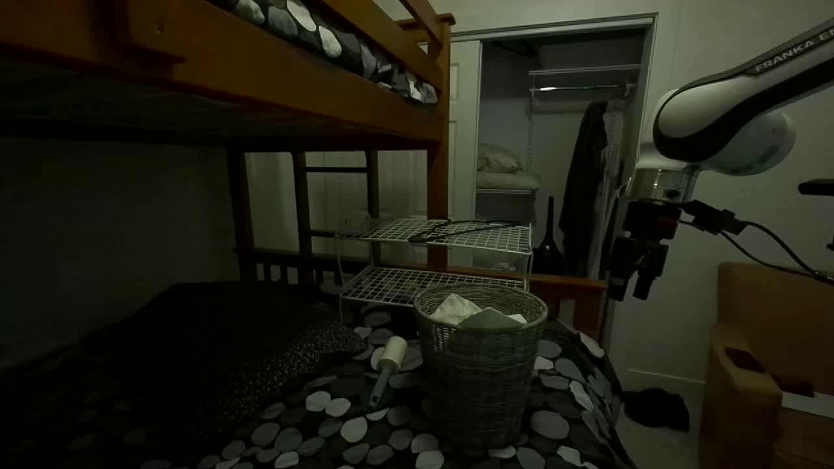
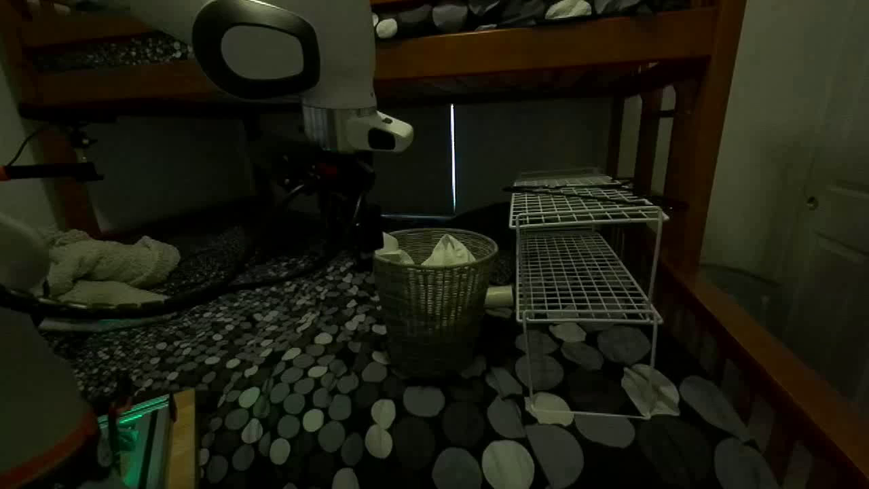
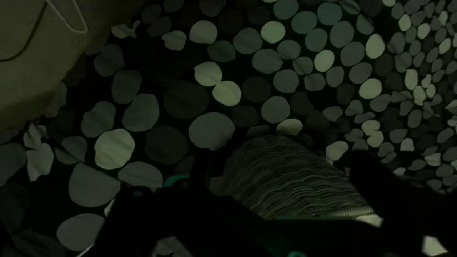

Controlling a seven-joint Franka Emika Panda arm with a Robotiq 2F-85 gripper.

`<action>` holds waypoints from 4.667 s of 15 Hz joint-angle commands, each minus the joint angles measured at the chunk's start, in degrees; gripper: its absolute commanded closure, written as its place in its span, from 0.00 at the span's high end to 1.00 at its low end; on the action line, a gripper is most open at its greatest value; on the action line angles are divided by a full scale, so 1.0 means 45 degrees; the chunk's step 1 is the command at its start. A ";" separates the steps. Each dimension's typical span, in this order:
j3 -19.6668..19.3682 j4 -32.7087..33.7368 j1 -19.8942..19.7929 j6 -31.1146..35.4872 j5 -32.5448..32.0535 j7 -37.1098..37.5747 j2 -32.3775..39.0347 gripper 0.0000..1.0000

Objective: Move the basket backwards

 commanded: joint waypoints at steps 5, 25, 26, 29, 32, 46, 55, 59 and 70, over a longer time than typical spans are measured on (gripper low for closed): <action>0.0692 0.0820 -0.0175 0.0064 0.1760 0.2607 0.0480 1.00; 0.2680 0.4650 -0.0616 0.2838 0.1796 1.0198 0.8218 0.28; 0.2662 0.4737 -0.0599 0.2803 0.1749 1.0229 0.8230 0.19; 0.2611 0.4714 -0.0560 0.2849 0.1551 1.0277 0.8037 0.01; 0.2775 0.4182 -0.0449 0.2959 0.2139 0.9432 0.7137 0.03; 0.4521 0.2030 0.3371 0.1199 0.5619 0.5532 0.0466 0.02; 0.5833 0.2319 0.3264 0.3548 0.5829 0.7557 0.2479 0.02; 0.7238 0.3781 0.3139 0.6996 0.5133 1.0594 0.5347 0.02; 0.5145 0.6774 0.4193 1.0639 -0.3246 2.0556 0.9596 0.40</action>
